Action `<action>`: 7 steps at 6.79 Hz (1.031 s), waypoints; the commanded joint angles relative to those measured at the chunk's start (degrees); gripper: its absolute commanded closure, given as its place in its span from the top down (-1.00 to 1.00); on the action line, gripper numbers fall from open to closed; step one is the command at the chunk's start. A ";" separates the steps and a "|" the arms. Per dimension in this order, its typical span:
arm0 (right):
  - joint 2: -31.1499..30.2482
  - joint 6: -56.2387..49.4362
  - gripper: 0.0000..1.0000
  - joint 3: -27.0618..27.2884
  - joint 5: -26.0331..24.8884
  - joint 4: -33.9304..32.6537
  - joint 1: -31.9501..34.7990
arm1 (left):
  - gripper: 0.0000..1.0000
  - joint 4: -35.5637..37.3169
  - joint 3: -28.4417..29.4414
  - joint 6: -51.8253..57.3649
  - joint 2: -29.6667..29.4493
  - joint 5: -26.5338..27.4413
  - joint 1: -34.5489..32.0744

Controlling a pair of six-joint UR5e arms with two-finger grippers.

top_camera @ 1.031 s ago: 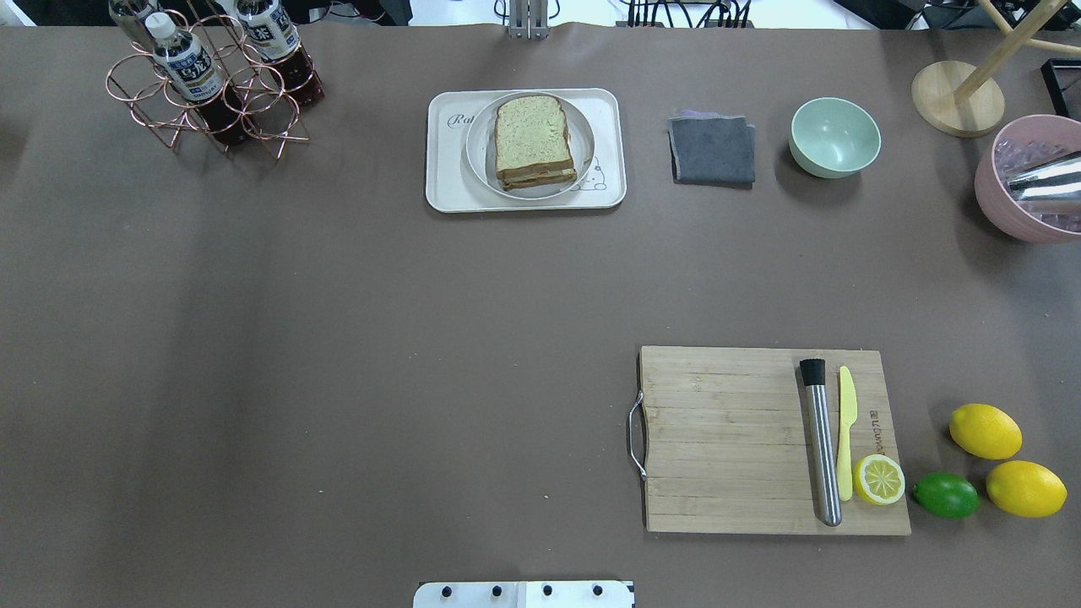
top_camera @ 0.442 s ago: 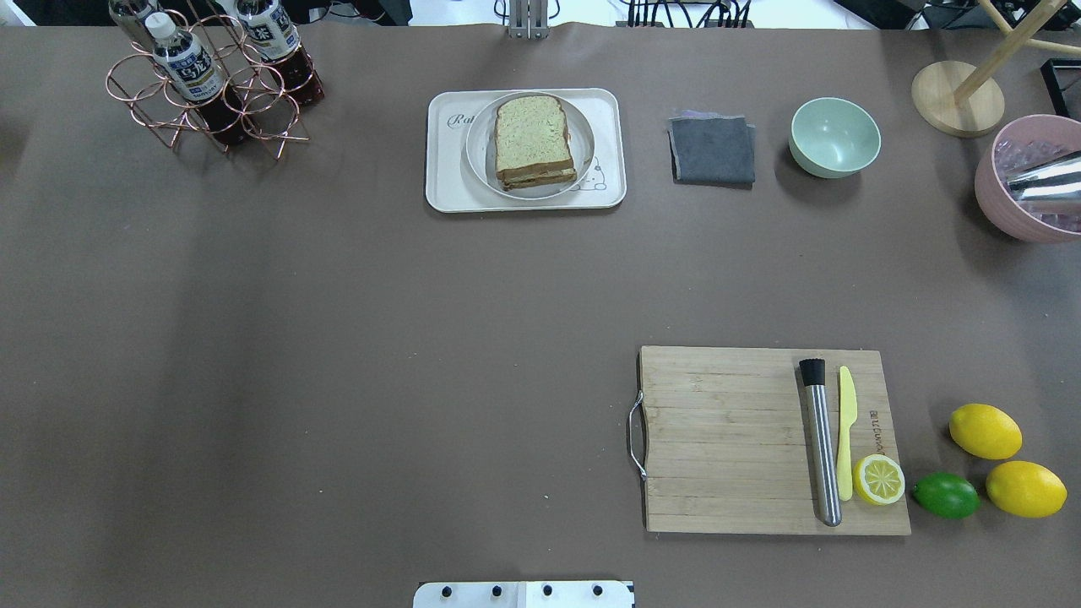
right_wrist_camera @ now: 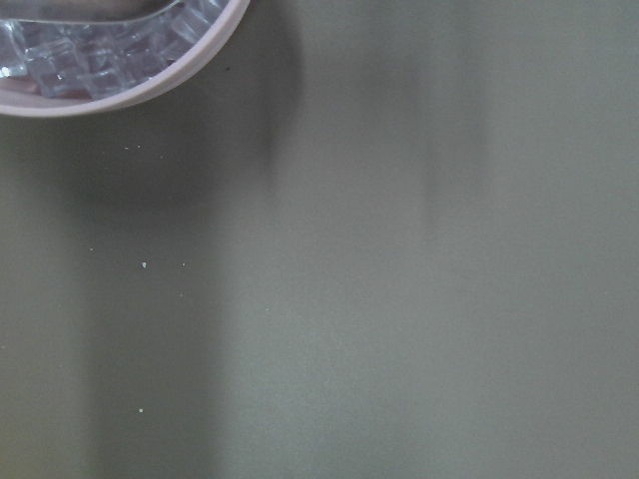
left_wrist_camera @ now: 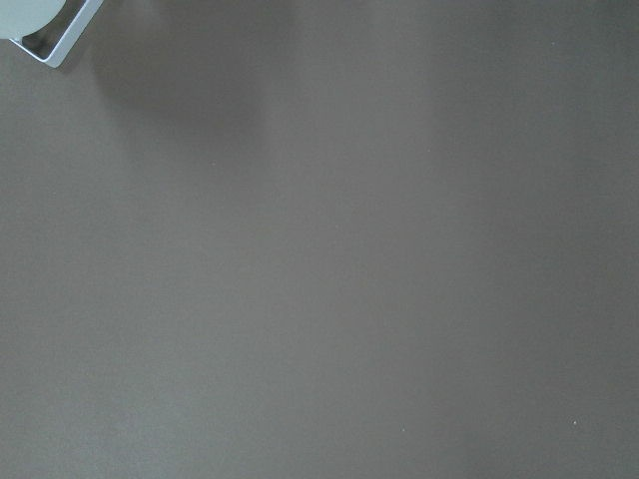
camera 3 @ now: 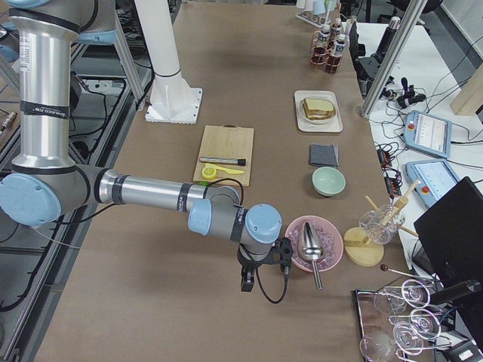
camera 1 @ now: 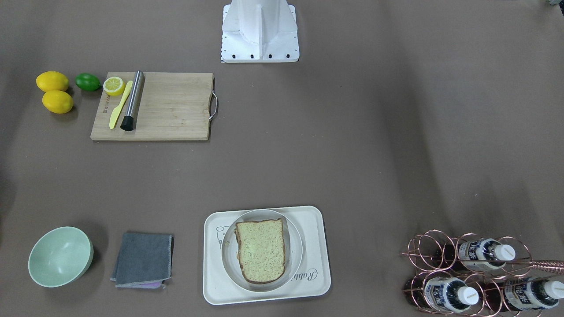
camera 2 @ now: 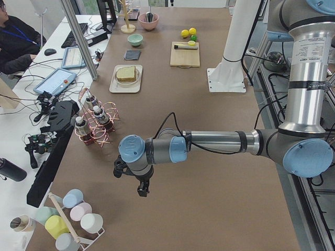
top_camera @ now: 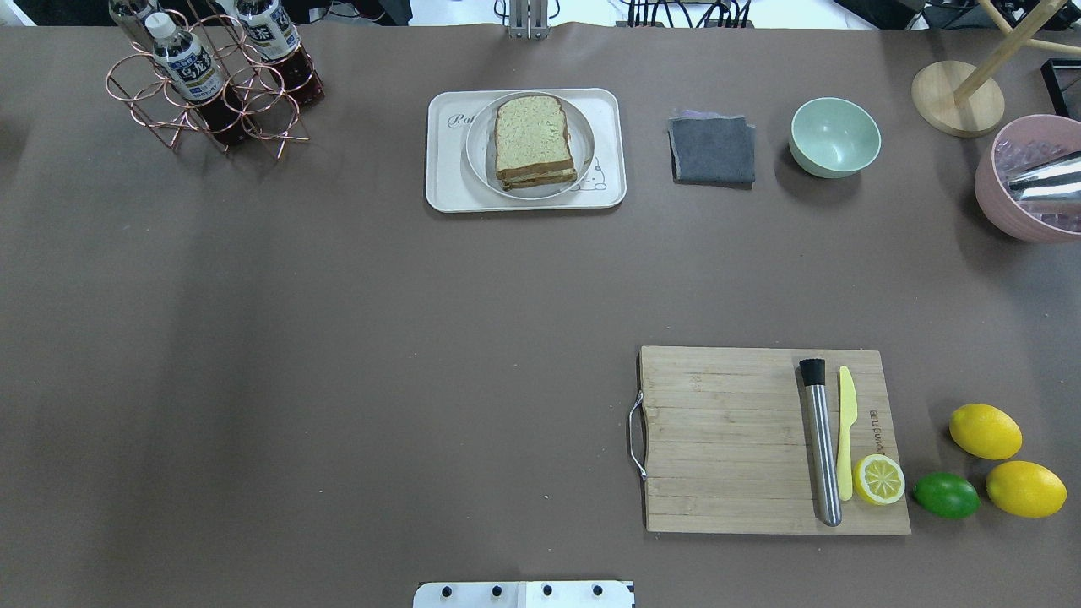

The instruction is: Make sandwich and place on tray

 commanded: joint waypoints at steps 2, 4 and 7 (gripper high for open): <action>0.49 0.06 1.00 -0.21 0.49 0.06 -0.02 | 0.96 -0.01 0.03 0.10 0.00 -0.11 0.02; 0.76 0.06 1.00 0.40 0.57 0.06 -0.02 | 0.96 -0.01 -0.05 0.10 0.00 -0.20 0.02; 0.76 0.06 1.00 0.49 0.57 0.15 -0.02 | 0.96 -0.01 0.03 0.10 0.09 -0.20 0.02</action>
